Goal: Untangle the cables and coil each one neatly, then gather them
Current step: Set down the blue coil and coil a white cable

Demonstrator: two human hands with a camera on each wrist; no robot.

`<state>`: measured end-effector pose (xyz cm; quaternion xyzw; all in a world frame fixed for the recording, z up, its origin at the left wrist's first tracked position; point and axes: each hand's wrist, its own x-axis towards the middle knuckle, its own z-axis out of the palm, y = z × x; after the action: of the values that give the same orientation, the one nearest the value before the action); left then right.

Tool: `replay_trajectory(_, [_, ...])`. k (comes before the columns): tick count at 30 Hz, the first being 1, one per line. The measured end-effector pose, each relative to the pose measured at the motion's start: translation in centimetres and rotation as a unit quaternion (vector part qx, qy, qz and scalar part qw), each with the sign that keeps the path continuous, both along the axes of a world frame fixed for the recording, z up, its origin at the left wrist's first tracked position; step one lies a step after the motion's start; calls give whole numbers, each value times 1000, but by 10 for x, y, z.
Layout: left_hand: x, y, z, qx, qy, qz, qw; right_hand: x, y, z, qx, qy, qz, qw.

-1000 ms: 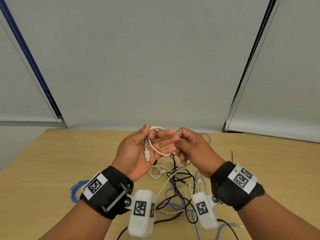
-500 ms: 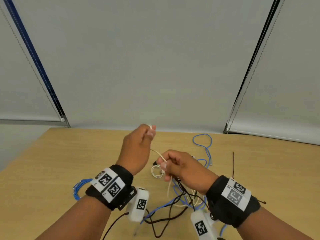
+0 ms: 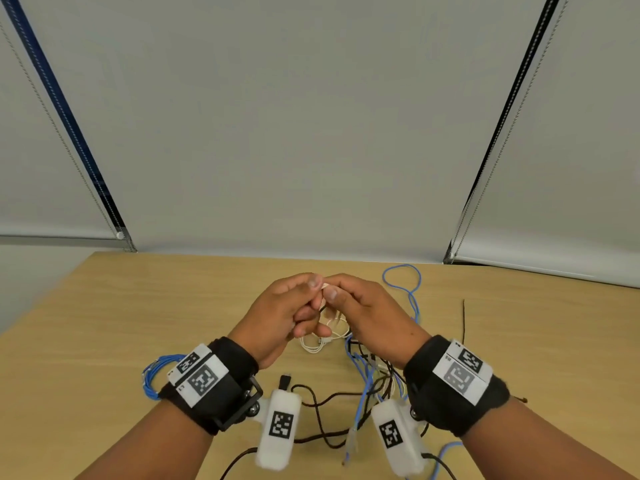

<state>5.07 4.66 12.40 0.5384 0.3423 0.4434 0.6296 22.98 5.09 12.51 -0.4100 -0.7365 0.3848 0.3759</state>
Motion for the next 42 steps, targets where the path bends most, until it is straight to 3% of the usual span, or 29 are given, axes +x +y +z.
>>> replay_trajectory(6, [-6,4,9,-9,-59,25,998,-4,3,-4,-37,73,-1,997])
replay_trajectory(12, [-20,12,15,-84,-272,25,958,5,2,-27,-165,147,23,975])
replay_trajectory(15, [-19,13,16,-70,-325,32,943,0,-1,-40,-199,125,36,971])
replay_trajectory(18, [-21,16,21,-10,-323,86,942,-1,-7,-52,-218,57,57,973])
replay_trajectory(20, [-21,18,21,56,-251,142,956,-1,-13,-57,-223,30,69,972])
replay_trajectory(22, [-18,16,18,144,-66,210,965,-4,-18,-59,-225,14,84,971])
replay_trajectory(24, [-13,13,8,236,171,228,929,-6,-20,-57,-215,-2,99,972])
replay_trajectory(26, [-7,10,-5,301,330,175,877,-7,-19,-51,-202,-1,113,973])
replay_trajectory(28, [-4,7,-15,301,394,106,862,-4,-16,-42,-190,20,113,975])
replay_trajectory(31, [-9,6,-21,258,402,47,877,3,-9,-31,-174,29,89,980])
replay_trajectory(34, [-15,8,-16,185,396,-18,899,11,-2,-31,-193,24,89,977])
replay_trajectory(36, [-19,9,-9,138,349,-36,926,15,2,-37,-206,2,98,974])
replay_trajectory(39, [-26,13,5,47,108,18,993,25,5,-53,-179,-81,102,975])
replay_trajectory(42, [-38,23,25,24,-70,74,995,35,2,-77,-170,-194,73,963])
